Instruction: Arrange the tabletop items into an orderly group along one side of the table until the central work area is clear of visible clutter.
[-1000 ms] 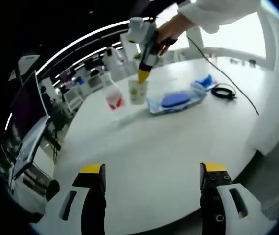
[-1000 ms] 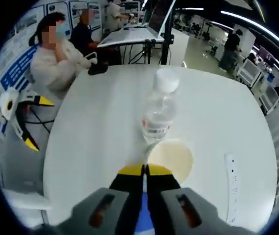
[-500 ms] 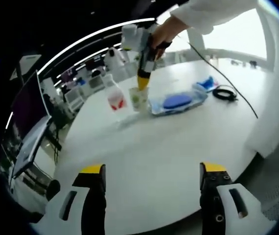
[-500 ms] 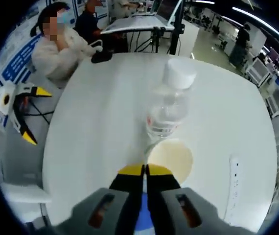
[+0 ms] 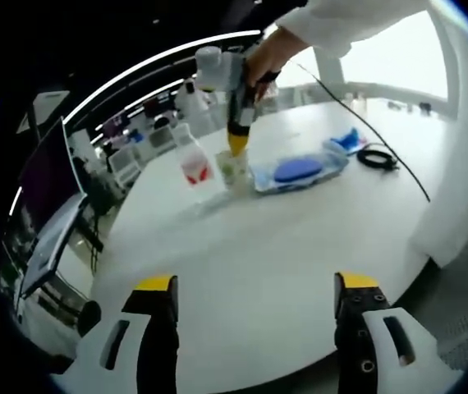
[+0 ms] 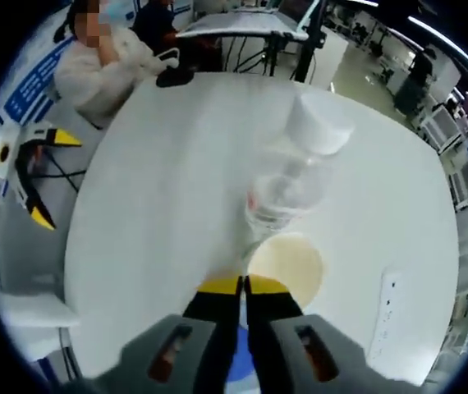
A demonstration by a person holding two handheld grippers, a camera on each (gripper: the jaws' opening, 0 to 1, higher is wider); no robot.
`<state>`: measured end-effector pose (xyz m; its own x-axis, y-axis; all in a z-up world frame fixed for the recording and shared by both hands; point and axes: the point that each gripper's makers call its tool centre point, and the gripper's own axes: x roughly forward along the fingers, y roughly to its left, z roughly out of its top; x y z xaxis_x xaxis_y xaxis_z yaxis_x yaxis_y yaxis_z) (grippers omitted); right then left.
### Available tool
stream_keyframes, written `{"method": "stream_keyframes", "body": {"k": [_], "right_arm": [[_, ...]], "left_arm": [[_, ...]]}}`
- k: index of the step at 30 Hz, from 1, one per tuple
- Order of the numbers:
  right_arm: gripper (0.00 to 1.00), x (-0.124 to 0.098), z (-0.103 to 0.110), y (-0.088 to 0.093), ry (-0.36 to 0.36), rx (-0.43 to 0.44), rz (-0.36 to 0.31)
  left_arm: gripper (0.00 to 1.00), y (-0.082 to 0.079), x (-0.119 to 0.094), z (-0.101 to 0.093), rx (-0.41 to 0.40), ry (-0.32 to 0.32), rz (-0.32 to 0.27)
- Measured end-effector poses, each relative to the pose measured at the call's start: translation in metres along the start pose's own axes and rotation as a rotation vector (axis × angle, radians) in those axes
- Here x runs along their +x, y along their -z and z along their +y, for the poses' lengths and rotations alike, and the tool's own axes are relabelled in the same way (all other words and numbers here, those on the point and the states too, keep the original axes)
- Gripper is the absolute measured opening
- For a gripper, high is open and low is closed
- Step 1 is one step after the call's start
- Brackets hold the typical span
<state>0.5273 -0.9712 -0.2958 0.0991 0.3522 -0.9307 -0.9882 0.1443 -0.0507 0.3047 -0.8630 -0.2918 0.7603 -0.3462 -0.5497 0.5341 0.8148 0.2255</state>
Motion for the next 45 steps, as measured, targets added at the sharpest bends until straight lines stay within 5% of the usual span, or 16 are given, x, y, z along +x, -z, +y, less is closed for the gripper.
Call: {"method": "stream_keyframes", "body": {"k": [27, 45], "right_arm": [[0.00, 0.011, 0.000, 0.003, 0.000, -0.028, 0.021], [0.21, 0.005, 0.003, -0.005, 0.034, -0.006, -0.030]], "left_arm": [[0.74, 0.004, -0.001, 0.002, 0.010, -0.009, 0.019], [0.74, 0.007, 0.000, 0.003, 0.023, -0.011, 0.034]]}}
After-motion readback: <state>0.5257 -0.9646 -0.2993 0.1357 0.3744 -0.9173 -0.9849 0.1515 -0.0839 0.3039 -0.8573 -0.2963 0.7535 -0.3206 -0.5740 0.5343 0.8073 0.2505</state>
